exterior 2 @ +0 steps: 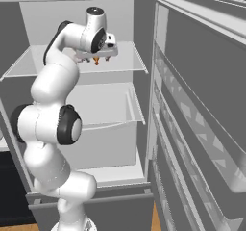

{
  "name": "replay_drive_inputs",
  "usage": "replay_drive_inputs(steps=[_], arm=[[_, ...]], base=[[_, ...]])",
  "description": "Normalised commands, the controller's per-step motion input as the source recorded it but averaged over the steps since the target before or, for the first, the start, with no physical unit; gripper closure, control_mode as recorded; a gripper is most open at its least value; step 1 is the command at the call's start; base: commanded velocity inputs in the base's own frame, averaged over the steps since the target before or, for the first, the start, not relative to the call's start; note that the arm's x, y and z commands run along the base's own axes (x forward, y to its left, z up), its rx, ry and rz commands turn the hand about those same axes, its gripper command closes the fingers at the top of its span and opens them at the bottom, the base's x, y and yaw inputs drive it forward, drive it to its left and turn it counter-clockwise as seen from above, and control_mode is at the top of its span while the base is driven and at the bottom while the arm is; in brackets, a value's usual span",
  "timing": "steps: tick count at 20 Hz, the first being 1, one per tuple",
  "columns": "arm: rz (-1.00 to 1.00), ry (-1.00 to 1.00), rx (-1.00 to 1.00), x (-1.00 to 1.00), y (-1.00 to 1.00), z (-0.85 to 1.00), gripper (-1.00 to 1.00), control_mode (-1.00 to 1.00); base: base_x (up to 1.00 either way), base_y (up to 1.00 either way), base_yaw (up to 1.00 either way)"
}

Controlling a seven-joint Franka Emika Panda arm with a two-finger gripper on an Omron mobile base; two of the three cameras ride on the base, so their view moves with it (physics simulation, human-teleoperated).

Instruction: Place one garlic and one chicken drumstick in each tupperware on the nearby counter, to pack two identical lunches.

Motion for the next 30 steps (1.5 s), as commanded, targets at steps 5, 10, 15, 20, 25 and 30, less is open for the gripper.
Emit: replay_drive_inputs(steps=[5,10,15,20,25,30], arm=[[0.00,-0.01,0.00,0.38,0.09,-0.39,-1.00,-1.00],[0.00,0.00,0.00,-0.02,0.09,-0.26,-1.00,-1.00],[0.01,-0.03,0.00,-0.08,0.11,-0.32,-1.00,-1.00],[0.03,-0.18,0.00,0.00,0.24,-0.53,-1.00,-1.00],[0.04,-0.02,0.00,0.00,0.22,-0.34,-1.00,-1.00],[0.03,0.00,0.00,0.00,0.17,-0.23,1.00,-1.00]], base=[[0.00,0.00,0.00],[0.00,0.00,0.00],[0.00,0.00,0.00],[0.00,0.00,0.00],[0.00,0.00,0.00],[0.00,0.00,0.00]])
